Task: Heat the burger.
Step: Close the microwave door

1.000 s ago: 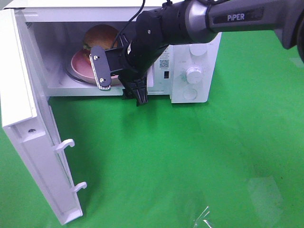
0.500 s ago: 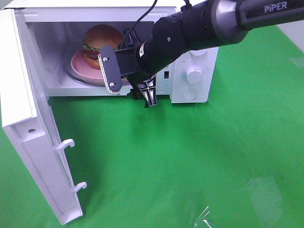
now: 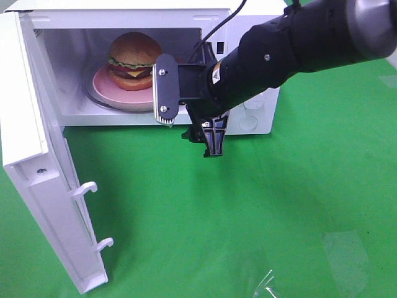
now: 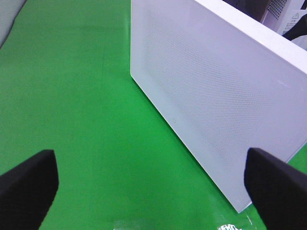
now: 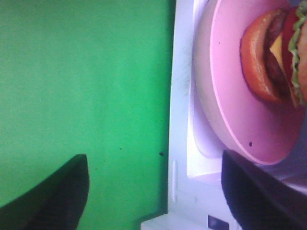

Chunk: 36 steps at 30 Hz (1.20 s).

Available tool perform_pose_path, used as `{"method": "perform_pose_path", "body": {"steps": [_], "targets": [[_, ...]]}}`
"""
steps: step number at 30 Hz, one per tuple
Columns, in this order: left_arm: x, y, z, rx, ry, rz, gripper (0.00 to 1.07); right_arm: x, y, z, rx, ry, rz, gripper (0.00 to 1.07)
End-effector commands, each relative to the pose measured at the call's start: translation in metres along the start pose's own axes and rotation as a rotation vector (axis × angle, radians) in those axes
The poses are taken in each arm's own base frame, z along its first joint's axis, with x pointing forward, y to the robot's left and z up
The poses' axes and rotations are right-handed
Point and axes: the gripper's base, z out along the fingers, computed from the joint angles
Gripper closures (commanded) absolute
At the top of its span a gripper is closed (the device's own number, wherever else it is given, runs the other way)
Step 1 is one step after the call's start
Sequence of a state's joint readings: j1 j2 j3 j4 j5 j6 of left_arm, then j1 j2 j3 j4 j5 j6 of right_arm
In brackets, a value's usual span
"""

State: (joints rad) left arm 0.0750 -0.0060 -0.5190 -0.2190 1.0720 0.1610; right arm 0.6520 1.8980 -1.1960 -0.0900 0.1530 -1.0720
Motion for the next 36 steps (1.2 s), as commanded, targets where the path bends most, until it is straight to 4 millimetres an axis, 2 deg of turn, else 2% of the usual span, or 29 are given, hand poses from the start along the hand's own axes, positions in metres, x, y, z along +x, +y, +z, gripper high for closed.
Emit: {"method": "perform_pose_path", "body": {"steps": [1,3,4,5,8,9,10,12,15,16,17,20,23,25,36], "targets": [[0.002,0.0,-0.002,0.002,-0.012,-0.001,0.09,0.0,-0.003,-0.015,0.032,-0.015,0.108,0.31],[0.002,0.0,-0.002,0.002,-0.012,-0.001,0.09,0.002,0.001,-0.035,0.036,-0.021,0.294,0.31],[0.002,0.0,-0.002,0.002,-0.012,-0.001,0.09,0.002,0.001,-0.035,0.036,-0.021,0.294,0.31],[0.002,0.0,-0.002,0.002,-0.012,-0.001,0.09,0.002,0.002,-0.045,0.043,-0.028,0.386,0.31],[0.002,0.0,-0.002,0.002,-0.012,-0.001,0.09,0.003,0.003,-0.051,0.046,-0.031,0.427,0.31],[0.002,0.0,-0.002,0.002,-0.012,-0.001,0.09,0.004,0.006,-0.06,0.049,-0.037,0.524,0.31],[0.002,0.0,-0.002,0.002,-0.012,-0.001,0.09,0.004,0.006,-0.06,0.049,-0.037,0.524,0.31],[0.002,0.0,-0.002,0.002,-0.012,-0.001,0.09,0.007,0.012,-0.077,0.045,-0.037,0.668,0.31],[0.002,0.0,-0.002,0.002,-0.012,-0.001,0.09,0.009,0.016,-0.087,0.035,-0.026,0.726,0.31],[0.002,0.0,-0.002,0.002,-0.012,-0.001,0.09,0.012,0.02,-0.097,0.017,-0.005,0.785,0.31],[0.002,0.0,-0.002,0.002,-0.012,-0.001,0.09,0.012,0.02,-0.097,0.017,-0.005,0.785,0.31],[0.002,0.0,-0.002,0.002,-0.012,-0.001,0.09,0.015,0.026,-0.116,-0.025,0.058,0.894,0.31],[0.002,0.0,-0.002,0.002,-0.012,-0.001,0.09,0.016,0.027,-0.121,-0.033,0.073,0.918,0.31],[0.002,0.0,-0.002,0.002,-0.012,-0.001,0.09,0.02,0.032,-0.139,-0.075,0.15,0.998,0.31],[0.002,0.0,-0.002,0.002,-0.012,-0.001,0.09,0.029,0.048,-0.177,-0.181,0.355,1.077,0.31]]}}
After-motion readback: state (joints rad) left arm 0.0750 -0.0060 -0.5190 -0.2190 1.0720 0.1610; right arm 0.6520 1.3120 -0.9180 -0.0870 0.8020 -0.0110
